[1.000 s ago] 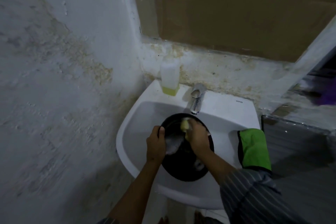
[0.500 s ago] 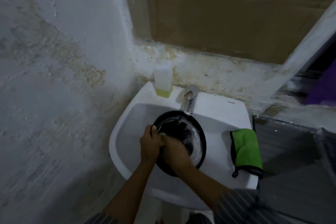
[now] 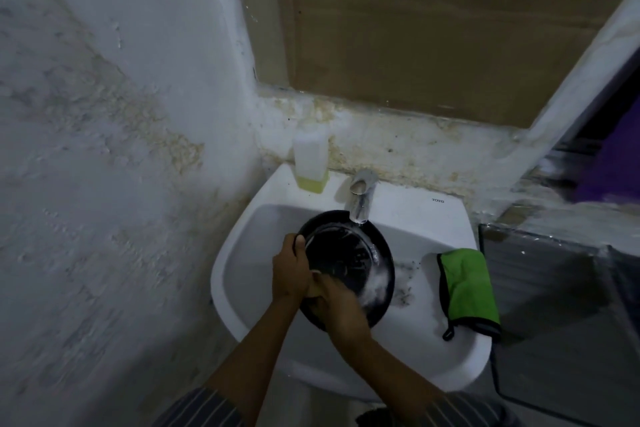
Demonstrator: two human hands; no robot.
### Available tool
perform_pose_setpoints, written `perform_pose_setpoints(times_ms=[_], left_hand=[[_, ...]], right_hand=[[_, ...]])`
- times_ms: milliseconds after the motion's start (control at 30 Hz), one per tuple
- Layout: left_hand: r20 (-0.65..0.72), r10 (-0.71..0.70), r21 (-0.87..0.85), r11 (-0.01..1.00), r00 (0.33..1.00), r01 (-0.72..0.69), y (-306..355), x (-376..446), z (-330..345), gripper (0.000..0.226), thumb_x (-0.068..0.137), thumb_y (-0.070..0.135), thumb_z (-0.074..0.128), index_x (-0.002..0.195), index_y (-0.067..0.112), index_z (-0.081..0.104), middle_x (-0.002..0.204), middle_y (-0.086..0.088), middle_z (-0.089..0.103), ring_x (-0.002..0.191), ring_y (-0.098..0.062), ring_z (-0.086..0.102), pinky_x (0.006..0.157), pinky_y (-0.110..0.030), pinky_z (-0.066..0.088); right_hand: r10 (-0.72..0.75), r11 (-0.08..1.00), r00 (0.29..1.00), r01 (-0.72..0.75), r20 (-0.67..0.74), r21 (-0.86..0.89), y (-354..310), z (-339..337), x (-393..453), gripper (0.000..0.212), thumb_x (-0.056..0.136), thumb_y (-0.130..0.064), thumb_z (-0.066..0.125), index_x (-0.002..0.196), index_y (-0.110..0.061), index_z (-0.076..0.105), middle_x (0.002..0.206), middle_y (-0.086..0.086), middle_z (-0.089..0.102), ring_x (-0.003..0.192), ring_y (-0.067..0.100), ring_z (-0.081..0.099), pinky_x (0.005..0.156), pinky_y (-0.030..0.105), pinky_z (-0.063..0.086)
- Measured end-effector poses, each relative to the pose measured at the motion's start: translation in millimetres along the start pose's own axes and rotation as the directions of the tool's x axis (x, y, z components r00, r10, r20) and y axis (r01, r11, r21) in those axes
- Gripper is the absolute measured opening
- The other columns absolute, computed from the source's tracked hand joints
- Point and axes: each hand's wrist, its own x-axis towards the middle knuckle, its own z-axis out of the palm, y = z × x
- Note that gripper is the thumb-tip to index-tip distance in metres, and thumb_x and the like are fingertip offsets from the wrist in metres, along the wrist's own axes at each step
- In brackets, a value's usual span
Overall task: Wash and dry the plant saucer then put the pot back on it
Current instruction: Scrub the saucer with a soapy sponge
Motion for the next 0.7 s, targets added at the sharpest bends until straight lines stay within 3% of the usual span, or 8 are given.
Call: perform_pose_setpoints(times_ms=[100, 167, 233, 267, 367, 467, 567, 700], left_hand=[[-0.048, -0.027, 0.004, 1.000, 0.998, 0.027, -4, -3, -4, 0.028, 0.100, 0.026, 0.035, 0.080, 0.011, 0.048, 0.062, 0.002, 0.049, 0.053, -0.008, 0.046, 0.047, -0.024, 0.035], [-0.050, -0.044, 0.005, 0.999, 0.998, 0.044, -6, -7, -3, 0.028, 0.100, 0.026, 0.035, 0.080, 0.011, 0.048, 0.060, 0.002, 0.048, 0.052, -0.010, 0.046, 0.046, -0.024, 0.034], [-0.058, -0.080, -0.008, 0.997, 0.995, 0.080, -5, -12, 0, 0.028, 0.100, 0.026, 0.035, 0.079, 0.012, 0.047, 0.061, 0.003, 0.048, 0.052, -0.010, 0.046, 0.045, -0.022, 0.032], [-0.059, -0.098, -0.019, 0.995, 0.993, 0.097, -4, -12, 1, 0.029, 0.101, 0.026, 0.034, 0.079, 0.011, 0.047, 0.061, 0.003, 0.048, 0.053, -0.010, 0.046, 0.045, -0.022, 0.032], [-0.013, -0.095, -0.030, 0.995, 0.995, 0.095, -3, -9, 1, 0.029, 0.101, 0.025, 0.035, 0.079, 0.011, 0.048, 0.067, 0.003, 0.051, 0.060, -0.007, 0.049, 0.050, -0.020, 0.035], [0.012, -0.056, -0.022, 0.998, 0.998, 0.056, -1, -5, -5, 0.029, 0.100, 0.024, 0.035, 0.077, 0.011, 0.047, 0.067, 0.004, 0.049, 0.060, -0.004, 0.047, 0.050, -0.019, 0.033], [0.004, -0.029, -0.017, 0.999, 1.000, 0.029, -2, -4, -15, 0.030, 0.100, 0.024, 0.036, 0.074, 0.010, 0.045, 0.064, 0.001, 0.048, 0.056, -0.008, 0.045, 0.050, -0.022, 0.033], [0.065, 0.044, -0.024, 0.999, 0.997, -0.042, -1, -10, -21, 0.033, 0.100, 0.025, 0.037, 0.068, 0.016, 0.040, 0.060, 0.000, 0.043, 0.052, -0.011, 0.039, 0.050, -0.022, 0.031]], right_hand=[[0.013, 0.993, 1.000, -0.016, -0.025, -0.120, 23, -19, -14, 0.030, 0.097, -0.014, 0.040, 0.125, -0.011, 0.052, 0.125, 0.017, 0.055, 0.111, 0.033, 0.054, 0.070, 0.019, 0.040], [0.105, 0.992, 0.991, -0.111, -0.088, -0.067, 36, -30, -13, 0.026, 0.099, -0.014, 0.038, 0.117, -0.003, 0.052, 0.116, 0.025, 0.059, 0.104, 0.039, 0.056, 0.061, 0.020, 0.037], [0.244, 0.964, 0.965, -0.231, -0.093, 0.135, 32, -32, -9, 0.022, 0.096, -0.010, 0.043, 0.115, -0.002, 0.052, 0.110, 0.025, 0.061, 0.101, 0.038, 0.058, 0.064, 0.023, 0.039], [0.235, 0.962, 0.968, -0.218, -0.091, 0.167, 22, -30, -7, 0.022, 0.094, -0.009, 0.047, 0.114, -0.004, 0.053, 0.109, 0.022, 0.061, 0.101, 0.036, 0.059, 0.069, 0.025, 0.042], [0.115, 0.979, 0.993, -0.110, -0.015, 0.173, -9, -14, -9, 0.030, 0.090, -0.008, 0.050, 0.119, -0.012, 0.055, 0.115, 0.012, 0.062, 0.105, 0.027, 0.058, 0.084, 0.029, 0.044], [-0.009, 0.998, 0.997, 0.005, 0.073, 0.062, -7, -11, -10, 0.041, 0.092, -0.010, 0.048, 0.133, -0.017, 0.048, 0.132, 0.007, 0.053, 0.118, 0.020, 0.052, 0.098, 0.027, 0.041], [0.126, 0.992, 0.991, -0.127, 0.054, 0.012, 21, -31, -6, 0.042, 0.091, -0.008, 0.047, 0.132, -0.015, 0.044, 0.129, 0.013, 0.050, 0.114, 0.028, 0.052, 0.091, 0.031, 0.043], [0.260, 0.963, 0.959, -0.267, -0.115, -0.045, 33, -52, 11, 0.037, 0.091, -0.008, 0.047, 0.128, -0.008, 0.043, 0.121, 0.019, 0.053, 0.106, 0.032, 0.055, 0.083, 0.035, 0.045]])
